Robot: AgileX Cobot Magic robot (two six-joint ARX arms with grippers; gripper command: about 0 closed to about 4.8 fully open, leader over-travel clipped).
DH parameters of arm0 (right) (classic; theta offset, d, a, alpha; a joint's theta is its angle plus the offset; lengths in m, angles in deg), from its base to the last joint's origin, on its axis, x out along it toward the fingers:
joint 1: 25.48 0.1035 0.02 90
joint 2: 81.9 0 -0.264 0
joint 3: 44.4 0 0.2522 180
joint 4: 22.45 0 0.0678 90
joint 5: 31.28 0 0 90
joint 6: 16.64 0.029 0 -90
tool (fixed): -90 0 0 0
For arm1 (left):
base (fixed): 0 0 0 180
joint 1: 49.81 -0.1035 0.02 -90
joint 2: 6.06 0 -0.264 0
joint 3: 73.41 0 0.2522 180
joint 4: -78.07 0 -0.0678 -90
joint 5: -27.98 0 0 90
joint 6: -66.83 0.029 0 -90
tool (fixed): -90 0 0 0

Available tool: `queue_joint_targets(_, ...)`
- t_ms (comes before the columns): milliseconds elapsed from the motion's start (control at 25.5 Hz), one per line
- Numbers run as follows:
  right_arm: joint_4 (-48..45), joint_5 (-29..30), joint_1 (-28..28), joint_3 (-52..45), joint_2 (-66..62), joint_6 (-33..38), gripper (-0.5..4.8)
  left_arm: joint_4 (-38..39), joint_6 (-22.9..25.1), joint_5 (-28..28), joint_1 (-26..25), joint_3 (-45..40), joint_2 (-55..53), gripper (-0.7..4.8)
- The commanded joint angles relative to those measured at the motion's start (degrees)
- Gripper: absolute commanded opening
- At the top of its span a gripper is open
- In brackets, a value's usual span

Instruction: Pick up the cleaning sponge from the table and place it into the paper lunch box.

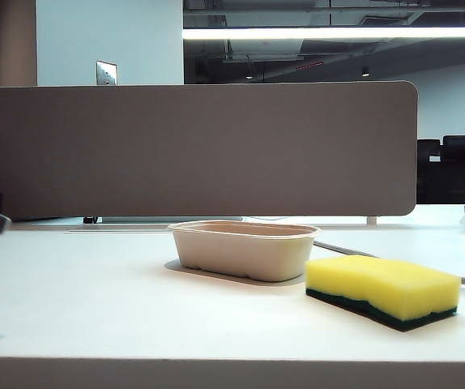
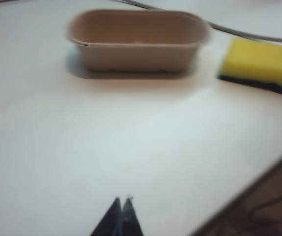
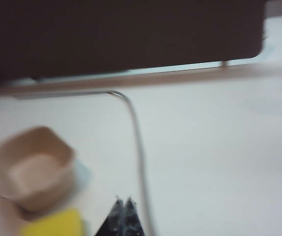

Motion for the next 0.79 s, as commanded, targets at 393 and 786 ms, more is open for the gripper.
queue_joint_targets(393, 7.2, 9.4, 15.8, 2.8, -5.6, 8.2, 4.79, -0.4, 0.1, -0.3, 9.8, 0.0, -0.4, -0.05)
queue_joint_targets(786, 0.8, -21.8, 37.0, 16.3, -45.8, -11.2, 4.79, -0.3, 0.1, -0.3, 9.8, 0.0, -0.4, -0.05)
